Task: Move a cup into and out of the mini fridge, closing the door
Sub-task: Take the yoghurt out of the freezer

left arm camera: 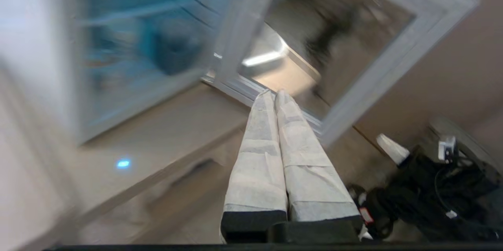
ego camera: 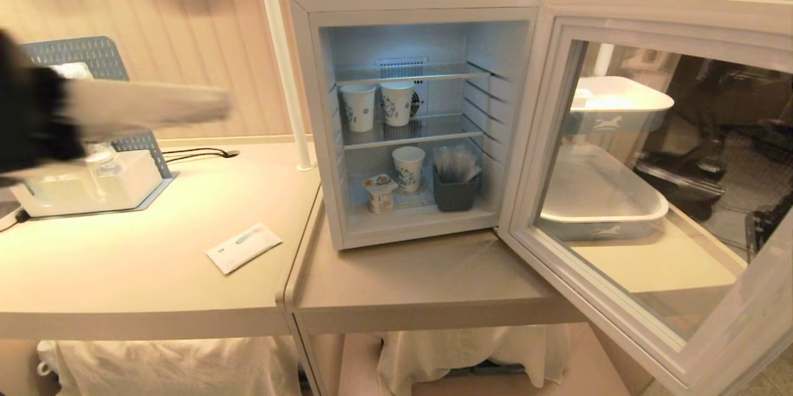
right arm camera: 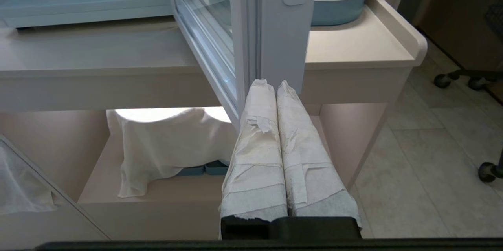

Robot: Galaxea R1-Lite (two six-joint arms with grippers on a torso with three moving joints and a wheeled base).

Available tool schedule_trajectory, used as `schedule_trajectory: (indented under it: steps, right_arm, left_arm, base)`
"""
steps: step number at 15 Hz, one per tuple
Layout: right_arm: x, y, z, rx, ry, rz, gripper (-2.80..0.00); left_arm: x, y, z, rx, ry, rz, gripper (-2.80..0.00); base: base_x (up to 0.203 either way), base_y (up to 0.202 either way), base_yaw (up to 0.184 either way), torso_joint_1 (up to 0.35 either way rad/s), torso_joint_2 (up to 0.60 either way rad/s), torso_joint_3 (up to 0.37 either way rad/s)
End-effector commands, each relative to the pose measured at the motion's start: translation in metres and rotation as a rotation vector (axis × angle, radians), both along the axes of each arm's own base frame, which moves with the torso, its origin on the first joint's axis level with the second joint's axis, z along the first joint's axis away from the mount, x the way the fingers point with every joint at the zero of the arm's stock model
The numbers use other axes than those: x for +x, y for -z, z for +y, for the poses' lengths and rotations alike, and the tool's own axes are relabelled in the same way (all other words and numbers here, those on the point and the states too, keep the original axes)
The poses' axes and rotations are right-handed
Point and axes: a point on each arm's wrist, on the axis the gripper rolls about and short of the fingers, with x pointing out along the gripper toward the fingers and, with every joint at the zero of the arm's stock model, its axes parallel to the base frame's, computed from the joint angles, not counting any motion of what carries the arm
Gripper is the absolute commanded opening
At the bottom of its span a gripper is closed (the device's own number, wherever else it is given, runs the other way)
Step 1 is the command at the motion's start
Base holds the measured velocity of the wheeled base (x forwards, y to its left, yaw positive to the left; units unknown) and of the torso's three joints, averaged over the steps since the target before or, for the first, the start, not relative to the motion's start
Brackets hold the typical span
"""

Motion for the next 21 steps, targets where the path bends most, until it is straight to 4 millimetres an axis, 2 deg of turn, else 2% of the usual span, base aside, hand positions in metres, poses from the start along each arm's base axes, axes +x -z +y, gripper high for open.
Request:
schedule_trajectory:
  steps: [1,3,4,5,7,9,10,11,13,15,17,19,20,21]
  right_arm:
    - [0.000,0.000,0.000,-0.001,0.000,0.002,-2.80]
    - [0.000,0.000,0.000,-0.001,0.000,0.003,-2.80]
    - [0.000,0.000,0.000,0.000,0.000,0.002,-2.80]
    - [0.000,0.000,0.000,-0.001,0.000,0.003,-2.80]
    - [0.000,0.000,0.000,-0.001,0.000,0.004,-2.80]
    - [0.000,0.000,0.000,0.002,0.001,0.003,-2.80]
    - [0.000,0.000,0.000,0.002,0.003,0.005,-2.80]
    - [0.000,0.000,0.000,0.002,0.003,0.005,-2.80]
    - [0.000,0.000,0.000,0.002,0.003,0.005,-2.80]
    - [0.000,0.000,0.000,0.002,0.003,0.003,-2.80]
    - [0.000,0.000,0.000,0.002,0.003,0.004,-2.80]
    - [0.000,0.000,0.000,0.002,0.003,0.005,-2.80]
    - [0.000,0.000,0.000,0.002,0.003,0.005,-2.80]
    - [0.000,0.000,0.000,0.002,0.004,0.006,-2.80]
  left_arm:
    - [-0.129,-0.004,0.061,-0.047,-0.142,-0.104,-2.80]
    - [-0.192,0.023,0.085,-0.033,-0.286,-0.086,-2.80]
    - [-0.216,0.039,0.088,-0.028,-0.366,-0.089,-2.80]
    - [-0.232,0.052,0.084,-0.015,-0.461,-0.088,-2.80]
    - [-0.245,0.073,0.065,0.024,-0.625,-0.073,-2.80]
    - [-0.258,0.103,0.052,0.048,-0.632,-0.073,-2.80]
    - [-0.263,0.121,0.053,0.056,-0.604,-0.087,-2.80]
    - [-0.263,0.143,0.055,0.085,-0.584,-0.107,-2.80]
    - [-0.243,0.178,0.057,0.163,-0.606,-0.066,-2.80]
    - [-0.205,0.202,0.059,0.173,-0.673,-0.038,-2.80]
    - [-0.164,0.238,0.061,0.196,-0.751,-0.089,-2.80]
    - [-0.143,0.277,0.062,0.253,-0.778,-0.074,-2.80]
    - [-0.139,0.286,0.063,0.289,-0.787,-0.078,-2.80]
    - [-0.138,0.283,0.063,0.314,-0.803,-0.140,-2.80]
  base:
    - [0.000,0.000,0.000,0.000,0.00,0.000]
    - [0.000,0.000,0.000,0.000,0.00,0.000]
    - [0.000,0.000,0.000,0.000,0.00,0.000]
    - [0.000,0.000,0.000,0.000,0.00,0.000]
    - [0.000,0.000,0.000,0.000,0.00,0.000]
    - [0.000,0.000,0.000,0.000,0.00,0.000]
    - [0.000,0.000,0.000,0.000,0.00,0.000]
    - [0.000,0.000,0.000,0.000,0.00,0.000]
    - [0.000,0.000,0.000,0.000,0.00,0.000]
    - [0.000,0.000,0.000,0.000,0.00,0.000]
    - [0.000,0.000,0.000,0.000,0.00,0.000]
    - [0.000,0.000,0.000,0.000,0.00,0.000]
    - [0.000,0.000,0.000,0.000,0.00,0.000]
    - [0.000,0.000,0.000,0.000,0.00,0.000]
